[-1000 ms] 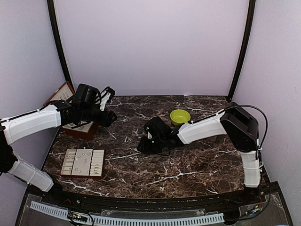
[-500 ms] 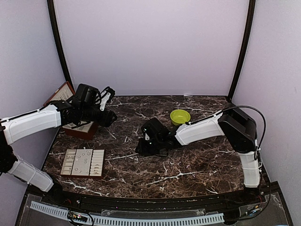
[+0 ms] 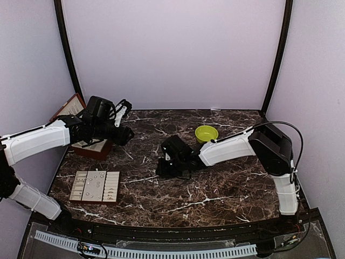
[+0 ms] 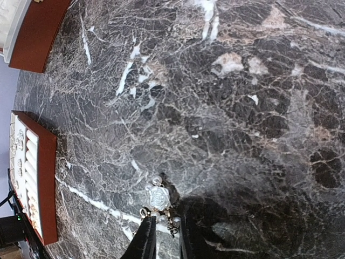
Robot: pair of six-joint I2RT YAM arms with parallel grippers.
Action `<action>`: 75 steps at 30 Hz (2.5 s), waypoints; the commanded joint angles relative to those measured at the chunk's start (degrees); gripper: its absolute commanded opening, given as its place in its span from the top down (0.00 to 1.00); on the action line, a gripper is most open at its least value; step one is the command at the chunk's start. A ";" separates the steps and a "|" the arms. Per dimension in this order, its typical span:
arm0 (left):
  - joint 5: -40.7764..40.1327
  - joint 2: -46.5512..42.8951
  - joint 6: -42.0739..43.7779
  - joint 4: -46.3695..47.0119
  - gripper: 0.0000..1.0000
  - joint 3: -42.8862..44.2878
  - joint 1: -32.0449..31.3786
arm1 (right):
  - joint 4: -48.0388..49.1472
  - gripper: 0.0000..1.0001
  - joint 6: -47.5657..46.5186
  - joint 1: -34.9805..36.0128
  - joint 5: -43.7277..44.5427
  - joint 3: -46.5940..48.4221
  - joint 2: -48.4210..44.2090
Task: Organize the mixed jewelry
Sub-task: Pick up the bracelet from the center of the board, then pass from the right arm to the left
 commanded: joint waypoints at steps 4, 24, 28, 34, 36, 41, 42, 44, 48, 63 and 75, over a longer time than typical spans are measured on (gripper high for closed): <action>-0.25 -2.17 0.57 -0.09 0.41 -0.76 0.12 | -3.20 0.84 0.00 1.19 2.19 1.34 3.14; 1.07 -1.84 -0.35 0.42 0.41 -1.13 0.10 | 2.10 1.00 -0.03 1.54 3.13 -1.17 -2.83; 3.60 -2.63 -0.70 1.73 0.40 -1.83 0.09 | 2.78 1.00 -2.08 1.46 3.23 -2.37 -6.72; 11.82 -6.33 1.20 6.18 0.37 -4.30 0.08 | 1.98 1.00 -4.31 1.30 5.62 -5.19 -13.15; 15.82 -8.42 2.43 8.56 0.36 -5.97 0.09 | 0.73 1.00 -4.97 1.21 6.12 -6.06 -15.14; 27.98 -14.77 5.14 16.94 0.27 -11.70 0.08 | -2.86 1.00 -6.47 1.02 6.41 -7.53 -20.50; 30.88 -15.76 5.55 18.88 0.26 -12.88 0.09 | -3.49 1.00 -6.77 0.95 6.34 -7.72 -21.58; 36.50 -17.34 6.13 22.49 0.24 -15.31 0.04 | -4.67 1.00 -7.39 0.94 5.86 -7.93 -23.73; 42.03 -19.11 5.92 30.42 0.22 -19.96 0.01 | -7.02 1.00 -8.28 0.94 4.65 -7.68 -27.62; 44.47 -10.07 4.62 33.81 0.24 -18.24 -6.90 | -8.30 1.00 -8.99 0.93 -2.31 -4.92 -33.78; 42.43 -4.78 5.41 32.57 0.25 -15.96 -10.03 | -4.33 1.00 -7.57 1.02 -8.03 -5.09 -34.57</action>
